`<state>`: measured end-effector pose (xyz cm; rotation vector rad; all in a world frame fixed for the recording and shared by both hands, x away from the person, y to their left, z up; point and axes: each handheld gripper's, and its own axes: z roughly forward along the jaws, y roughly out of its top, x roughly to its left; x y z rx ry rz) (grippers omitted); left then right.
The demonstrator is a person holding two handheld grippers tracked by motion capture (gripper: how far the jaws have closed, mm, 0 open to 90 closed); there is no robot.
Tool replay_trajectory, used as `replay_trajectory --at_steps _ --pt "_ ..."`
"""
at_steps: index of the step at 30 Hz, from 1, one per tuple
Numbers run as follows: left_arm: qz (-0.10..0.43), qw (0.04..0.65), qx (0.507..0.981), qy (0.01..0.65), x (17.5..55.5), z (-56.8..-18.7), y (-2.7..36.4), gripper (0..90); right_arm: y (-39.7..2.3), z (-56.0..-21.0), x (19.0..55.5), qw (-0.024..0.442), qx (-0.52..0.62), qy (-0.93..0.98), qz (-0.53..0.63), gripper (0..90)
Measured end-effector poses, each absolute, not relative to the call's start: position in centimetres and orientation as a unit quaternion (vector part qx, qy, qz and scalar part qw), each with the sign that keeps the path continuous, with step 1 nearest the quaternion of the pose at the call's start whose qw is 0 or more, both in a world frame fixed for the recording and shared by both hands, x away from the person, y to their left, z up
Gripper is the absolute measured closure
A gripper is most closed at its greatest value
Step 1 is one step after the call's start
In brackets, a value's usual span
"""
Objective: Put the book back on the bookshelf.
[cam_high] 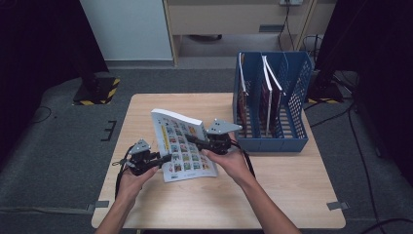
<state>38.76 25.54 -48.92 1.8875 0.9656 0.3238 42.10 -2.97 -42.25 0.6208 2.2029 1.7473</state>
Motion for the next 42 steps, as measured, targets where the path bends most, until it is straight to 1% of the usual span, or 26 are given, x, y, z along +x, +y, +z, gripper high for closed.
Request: replay_trajectory --at_steps 4,16,22,27,33,38,42 --pt "0.154 0.475 0.777 0.383 38.5 -48.5 25.3 67.6 -2.8 -41.9 42.0 0.135 0.208 0.756 0.606 69.7" --pt "0.168 0.474 0.782 0.368 38.3 -48.2 25.0 67.8 -2.7 -41.4 42.4 0.132 0.207 0.752 0.612 67.3" --pt "0.171 0.474 0.782 0.366 38.2 -48.1 25.0 67.6 -2.8 -41.3 42.5 0.134 0.217 0.749 0.612 73.2" --pt "0.171 0.478 0.778 0.37 38.3 -48.3 25.0 65.3 -2.7 -41.3 42.4 0.147 0.222 0.748 0.607 73.8" --pt "0.17 0.482 0.775 0.372 38.3 -48.4 25.1 64.2 -2.7 -41.3 42.3 0.144 0.223 0.746 0.611 73.9" --pt "0.186 0.48 0.771 0.375 38.3 -48.5 25.2 59.0 -2.8 -41.1 42.3 0.141 0.217 0.744 0.616 74.0" --pt "0.187 0.482 0.766 0.382 38.4 -48.7 25.6 58.0 -2.8 -41.0 42.1 0.144 0.211 0.745 0.617 74.0"
